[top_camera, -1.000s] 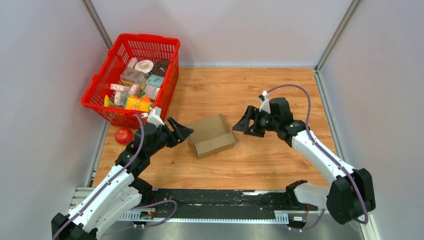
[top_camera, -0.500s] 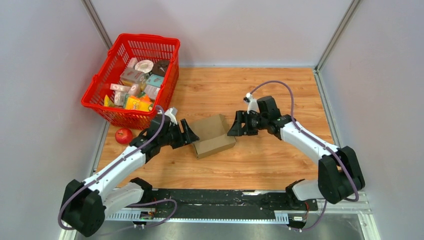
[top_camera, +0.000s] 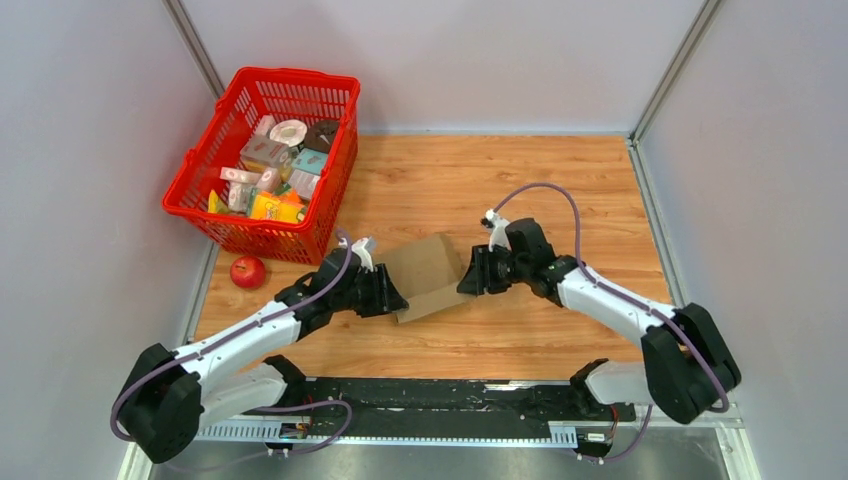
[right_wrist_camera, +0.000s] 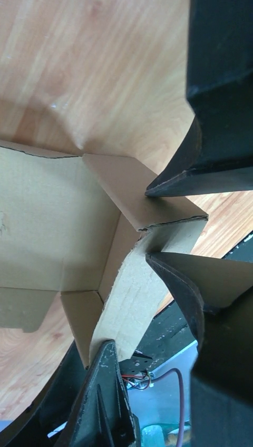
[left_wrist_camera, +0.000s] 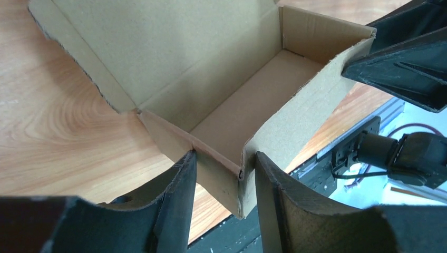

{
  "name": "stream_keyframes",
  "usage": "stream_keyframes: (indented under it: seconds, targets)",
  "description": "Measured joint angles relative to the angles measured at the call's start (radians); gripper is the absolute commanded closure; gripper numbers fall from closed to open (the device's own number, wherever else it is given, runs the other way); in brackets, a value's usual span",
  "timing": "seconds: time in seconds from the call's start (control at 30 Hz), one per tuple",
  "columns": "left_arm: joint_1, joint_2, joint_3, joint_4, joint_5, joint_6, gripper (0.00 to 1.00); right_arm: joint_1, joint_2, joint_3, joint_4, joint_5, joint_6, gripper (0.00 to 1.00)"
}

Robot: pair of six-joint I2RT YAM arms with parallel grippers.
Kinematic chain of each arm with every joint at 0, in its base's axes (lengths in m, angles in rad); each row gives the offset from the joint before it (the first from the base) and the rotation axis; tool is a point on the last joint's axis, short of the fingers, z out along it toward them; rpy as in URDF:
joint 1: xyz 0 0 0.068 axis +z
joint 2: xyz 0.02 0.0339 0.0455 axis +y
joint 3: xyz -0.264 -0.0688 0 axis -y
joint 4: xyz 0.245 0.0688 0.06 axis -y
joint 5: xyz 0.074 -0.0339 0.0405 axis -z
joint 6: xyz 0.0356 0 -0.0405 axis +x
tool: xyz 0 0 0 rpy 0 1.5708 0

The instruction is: Fold the paper box

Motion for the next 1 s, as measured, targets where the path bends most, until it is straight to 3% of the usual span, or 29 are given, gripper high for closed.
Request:
stream_keyframes:
  seconds: [0.33, 0.5, 0.63, 0.83, 0.93, 1.0]
  targets:
    - [-0.209, -0.131, -0.041, -0.101, -0.145, -0.003, 0.44, 0.051, -0.284, -0.274, 0.002, 0.022, 0.148, 0.37]
    - [-0.279, -0.195, -0.068, -0.165, -0.208, -0.015, 0.24, 0.059, -0.405, -0.372, -0.03, 0.005, 0.236, 0.24]
    - [-0.293, -0.284, -0.073, -0.222, -0.253, -0.025, 0.16, 0.059, -0.495, -0.36, -0.123, 0.009, 0.259, 0.14]
    - [-0.252, -0.351, 0.053, -0.356, -0.344, 0.026, 0.16, 0.031, -0.515, -0.196, -0.23, 0.082, 0.207, 0.09]
    - [-0.125, -0.337, 0.132, -0.372, -0.324, 0.059, 0.16, -0.029, -0.413, -0.084, -0.245, 0.103, 0.195, 0.1]
    - [-0.01, -0.31, 0.158, -0.358, -0.279, 0.072, 0.16, -0.077, -0.314, -0.015, -0.247, 0.105, 0.196, 0.17]
